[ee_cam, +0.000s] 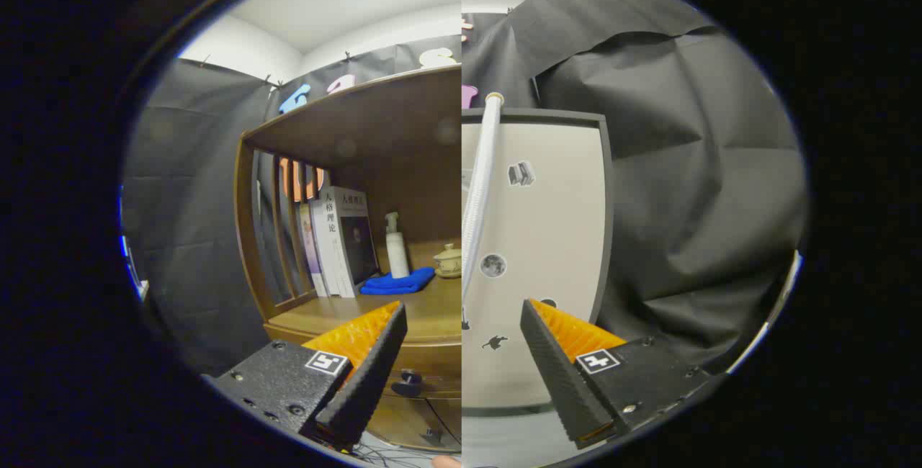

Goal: Pull open the drawer, take out the items inside it, and place them on the countertop above the cabinet.

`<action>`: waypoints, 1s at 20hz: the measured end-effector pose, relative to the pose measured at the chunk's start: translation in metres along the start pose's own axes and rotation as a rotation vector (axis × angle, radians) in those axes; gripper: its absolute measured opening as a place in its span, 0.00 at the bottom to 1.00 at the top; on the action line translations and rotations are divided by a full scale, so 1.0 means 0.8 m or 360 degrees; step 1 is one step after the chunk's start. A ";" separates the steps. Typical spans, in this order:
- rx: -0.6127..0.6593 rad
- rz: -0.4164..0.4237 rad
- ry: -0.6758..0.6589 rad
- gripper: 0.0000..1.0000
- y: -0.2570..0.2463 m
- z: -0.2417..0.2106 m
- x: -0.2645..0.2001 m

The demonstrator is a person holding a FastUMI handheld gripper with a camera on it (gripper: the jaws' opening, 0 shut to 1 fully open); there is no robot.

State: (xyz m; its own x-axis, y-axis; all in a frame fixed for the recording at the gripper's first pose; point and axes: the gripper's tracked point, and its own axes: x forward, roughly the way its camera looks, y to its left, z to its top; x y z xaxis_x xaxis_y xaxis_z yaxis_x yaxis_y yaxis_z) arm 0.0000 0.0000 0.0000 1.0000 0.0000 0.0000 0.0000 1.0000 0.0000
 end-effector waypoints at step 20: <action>-0.0068 0.0014 0.0063 1.00 0.002 -0.019 -0.001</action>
State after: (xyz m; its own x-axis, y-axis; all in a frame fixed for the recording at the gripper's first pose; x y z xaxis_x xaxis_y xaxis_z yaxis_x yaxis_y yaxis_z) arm -0.0008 0.0013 -0.0150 0.9992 0.0081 -0.0396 -0.0098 0.9990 -0.0427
